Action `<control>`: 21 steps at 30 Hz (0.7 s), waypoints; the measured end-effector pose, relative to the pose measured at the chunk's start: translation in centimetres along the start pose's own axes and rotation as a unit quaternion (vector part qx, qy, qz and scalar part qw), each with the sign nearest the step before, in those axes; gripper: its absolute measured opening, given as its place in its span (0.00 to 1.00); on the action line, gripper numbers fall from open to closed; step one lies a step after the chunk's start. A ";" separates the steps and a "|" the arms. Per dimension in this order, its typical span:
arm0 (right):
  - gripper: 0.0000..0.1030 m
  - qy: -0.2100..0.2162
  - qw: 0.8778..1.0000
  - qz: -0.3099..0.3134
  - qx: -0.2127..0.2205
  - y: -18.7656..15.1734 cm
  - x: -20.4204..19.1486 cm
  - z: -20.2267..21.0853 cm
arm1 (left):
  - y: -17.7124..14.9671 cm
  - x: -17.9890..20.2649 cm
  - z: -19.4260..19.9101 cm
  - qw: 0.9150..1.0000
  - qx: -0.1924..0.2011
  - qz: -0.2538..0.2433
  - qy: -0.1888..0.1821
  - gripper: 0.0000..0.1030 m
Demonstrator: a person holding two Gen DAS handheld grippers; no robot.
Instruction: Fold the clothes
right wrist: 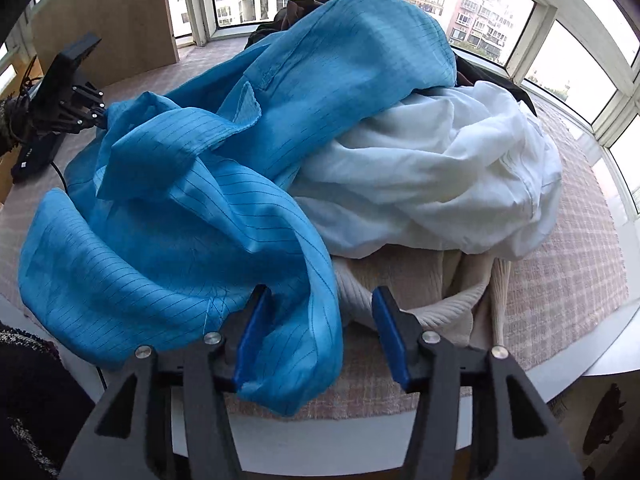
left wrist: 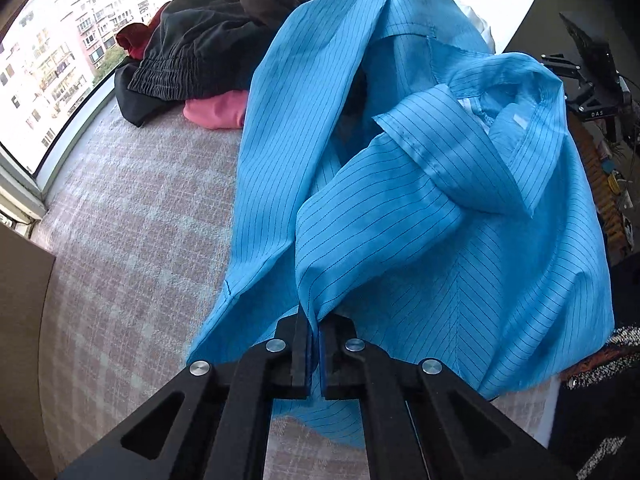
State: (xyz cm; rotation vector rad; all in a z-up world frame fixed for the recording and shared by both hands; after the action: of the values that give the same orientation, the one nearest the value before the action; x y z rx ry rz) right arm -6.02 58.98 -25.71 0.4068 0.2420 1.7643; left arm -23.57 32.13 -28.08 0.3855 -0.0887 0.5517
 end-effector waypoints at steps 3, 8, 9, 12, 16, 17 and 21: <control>0.01 -0.005 0.999 -0.030 -0.012 -0.4 0.4 -0.5 | 0.6 0.6 0.4 0.999 0.022 0.023 0.015 0.01; 0.01 -0.042 0.998 -0.007 0.040 2.1 0.2 4.0 | 1.7 0.6 3.9 0.995 0.070 0.058 0.037 0.00; 0.01 -0.052 0.997 -0.004 0.058 2.9 0.3 5.5 | 2.1 0.4 5.2 0.993 0.085 0.070 0.039 0.00; 0.01 -0.096 0.988 0.009 0.117 5.7 0.8 10.6 | 3.1 0.7 10.1 0.985 0.147 0.076 0.056 0.00; 0.01 -0.161 0.967 0.039 0.193 11.0 1.7 18.4 | 5.7 1.2 18.6 0.963 0.247 0.077 0.075 0.00; 0.01 -0.178 0.960 0.050 0.211 12.6 1.9 20.5 | 6.7 0.9 21.0 0.955 0.272 0.087 0.075 0.00; 0.00 -0.242 0.922 0.091 0.287 19.3 1.5 30.5 | 8.7 -0.1 32.6 0.914 0.374 0.111 0.114 0.00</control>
State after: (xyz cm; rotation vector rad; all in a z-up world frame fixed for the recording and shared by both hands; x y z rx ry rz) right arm -11.50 54.26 9.65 1.3058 0.3727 1.6863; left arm -27.59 26.48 4.93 1.0631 0.3213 0.8461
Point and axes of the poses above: each gripper's, at about its wrist camera, not at the fingertips, and z roughly against the way its jaws point, x to its right, y to its top, the point moved 9 cm from there along -z, roughly the way its jaws point, and after that the axes turned 15 degrees about z, right-handed, at the moved point
